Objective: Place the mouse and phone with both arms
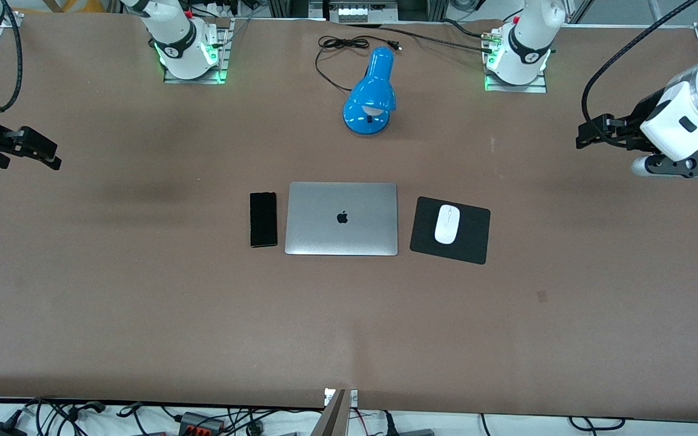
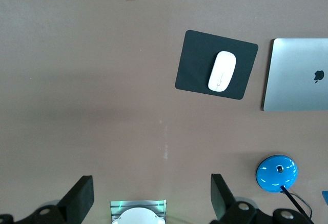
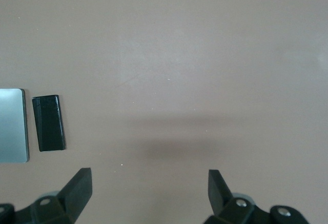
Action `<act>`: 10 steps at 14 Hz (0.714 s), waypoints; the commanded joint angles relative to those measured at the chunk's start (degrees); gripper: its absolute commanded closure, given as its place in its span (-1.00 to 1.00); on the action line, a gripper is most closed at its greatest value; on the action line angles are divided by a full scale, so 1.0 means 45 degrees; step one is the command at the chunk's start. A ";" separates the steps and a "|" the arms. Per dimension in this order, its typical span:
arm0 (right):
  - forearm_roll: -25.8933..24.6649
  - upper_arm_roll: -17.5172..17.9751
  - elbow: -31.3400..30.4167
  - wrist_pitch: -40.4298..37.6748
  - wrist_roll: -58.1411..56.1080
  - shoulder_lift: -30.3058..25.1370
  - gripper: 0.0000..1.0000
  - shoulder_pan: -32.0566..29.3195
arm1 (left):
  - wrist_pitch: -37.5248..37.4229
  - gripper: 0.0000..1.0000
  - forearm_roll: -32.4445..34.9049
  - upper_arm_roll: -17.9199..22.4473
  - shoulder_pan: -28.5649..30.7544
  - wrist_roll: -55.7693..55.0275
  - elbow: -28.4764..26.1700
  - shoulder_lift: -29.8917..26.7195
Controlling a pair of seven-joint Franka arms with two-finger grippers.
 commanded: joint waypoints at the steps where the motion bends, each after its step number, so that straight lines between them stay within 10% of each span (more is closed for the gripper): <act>1: 0.0211 0.0129 -0.0047 -0.0062 -0.0174 -0.0316 -1.00 -0.0203 | -0.0200 -1.00 -0.0022 -0.0061 0.0076 0.0133 0.0091 -0.0091; 10: 0.0153 0.0207 -0.0067 -0.0395 -0.0193 -0.0433 -1.00 -0.0163 | -0.0200 -1.00 -0.0042 -0.0082 0.0076 0.0093 0.0091 -0.0091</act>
